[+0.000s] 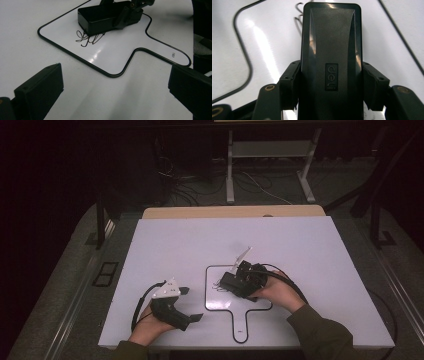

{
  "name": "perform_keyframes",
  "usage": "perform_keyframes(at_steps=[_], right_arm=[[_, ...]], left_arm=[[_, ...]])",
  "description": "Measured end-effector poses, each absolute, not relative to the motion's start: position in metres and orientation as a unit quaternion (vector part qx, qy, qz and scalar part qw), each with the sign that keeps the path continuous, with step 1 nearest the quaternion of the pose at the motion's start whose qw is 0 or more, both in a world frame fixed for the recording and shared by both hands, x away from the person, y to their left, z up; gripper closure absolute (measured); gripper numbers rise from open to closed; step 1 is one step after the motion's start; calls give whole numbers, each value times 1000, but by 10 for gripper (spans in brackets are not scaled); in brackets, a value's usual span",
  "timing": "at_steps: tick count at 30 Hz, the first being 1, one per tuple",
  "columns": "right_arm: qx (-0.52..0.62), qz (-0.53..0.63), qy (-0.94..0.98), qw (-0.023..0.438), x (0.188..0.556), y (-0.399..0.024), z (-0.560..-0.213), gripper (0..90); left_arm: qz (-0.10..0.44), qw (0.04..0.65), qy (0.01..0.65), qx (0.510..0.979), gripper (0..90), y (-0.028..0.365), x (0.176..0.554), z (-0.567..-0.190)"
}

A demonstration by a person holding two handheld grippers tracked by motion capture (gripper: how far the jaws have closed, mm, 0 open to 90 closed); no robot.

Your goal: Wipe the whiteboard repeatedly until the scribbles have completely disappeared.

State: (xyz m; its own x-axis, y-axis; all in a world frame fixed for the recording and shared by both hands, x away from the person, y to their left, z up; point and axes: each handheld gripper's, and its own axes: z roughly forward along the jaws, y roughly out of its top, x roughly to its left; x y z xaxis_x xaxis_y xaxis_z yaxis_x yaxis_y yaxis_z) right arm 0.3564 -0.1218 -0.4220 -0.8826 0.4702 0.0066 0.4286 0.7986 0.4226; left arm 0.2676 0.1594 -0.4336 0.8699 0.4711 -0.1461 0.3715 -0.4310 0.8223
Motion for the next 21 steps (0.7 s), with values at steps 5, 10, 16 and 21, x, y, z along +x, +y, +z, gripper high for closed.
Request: perform_keyframes(at_steps=[5,10,16,21], right_arm=[[275,205,937,65,372,-141,-422,384],[311,206,925,68,383,-162,-423,383],[300,204,929,67,378,-157,-423,383],[273,205,938,62,368,-142,-423,383]], left_arm=[[53,471,250,844,0,160,268,-434],[53,471,251,844,0,159,268,-434],[53,471,250,844,0,159,268,-434],[54,471,250,844,0,160,267,-433]])
